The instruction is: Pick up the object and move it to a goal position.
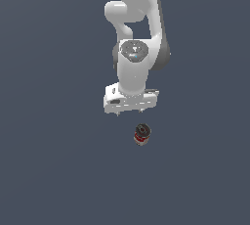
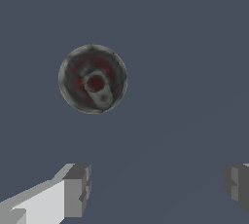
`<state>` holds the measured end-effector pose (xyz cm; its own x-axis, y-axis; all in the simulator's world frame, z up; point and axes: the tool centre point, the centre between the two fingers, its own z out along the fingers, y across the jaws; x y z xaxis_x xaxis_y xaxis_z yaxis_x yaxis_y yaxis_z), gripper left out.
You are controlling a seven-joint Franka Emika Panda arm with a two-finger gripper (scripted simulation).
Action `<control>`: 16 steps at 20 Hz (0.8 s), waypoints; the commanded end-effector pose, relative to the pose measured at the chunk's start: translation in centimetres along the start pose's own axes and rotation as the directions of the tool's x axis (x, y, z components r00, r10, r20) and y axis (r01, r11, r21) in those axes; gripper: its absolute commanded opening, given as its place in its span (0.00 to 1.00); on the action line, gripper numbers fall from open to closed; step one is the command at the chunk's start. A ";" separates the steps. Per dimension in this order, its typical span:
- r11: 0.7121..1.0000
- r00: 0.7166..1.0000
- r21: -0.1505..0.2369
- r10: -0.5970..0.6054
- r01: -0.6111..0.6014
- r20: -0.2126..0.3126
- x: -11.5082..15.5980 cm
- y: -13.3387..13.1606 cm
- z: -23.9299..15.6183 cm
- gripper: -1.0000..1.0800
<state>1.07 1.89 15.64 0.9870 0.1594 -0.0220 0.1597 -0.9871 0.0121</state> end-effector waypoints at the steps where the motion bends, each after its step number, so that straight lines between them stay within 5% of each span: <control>1: 0.998 0.998 0.000 -0.058 0.058 -0.002 0.9 -0.6 0.3 0.96; 16: 0.921 0.921 0.002 -0.388 0.388 -0.023 6.1 -4.6 2.5 0.96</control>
<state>6.02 7.07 13.11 0.8589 0.5121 -0.0044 0.5122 -0.8589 0.0015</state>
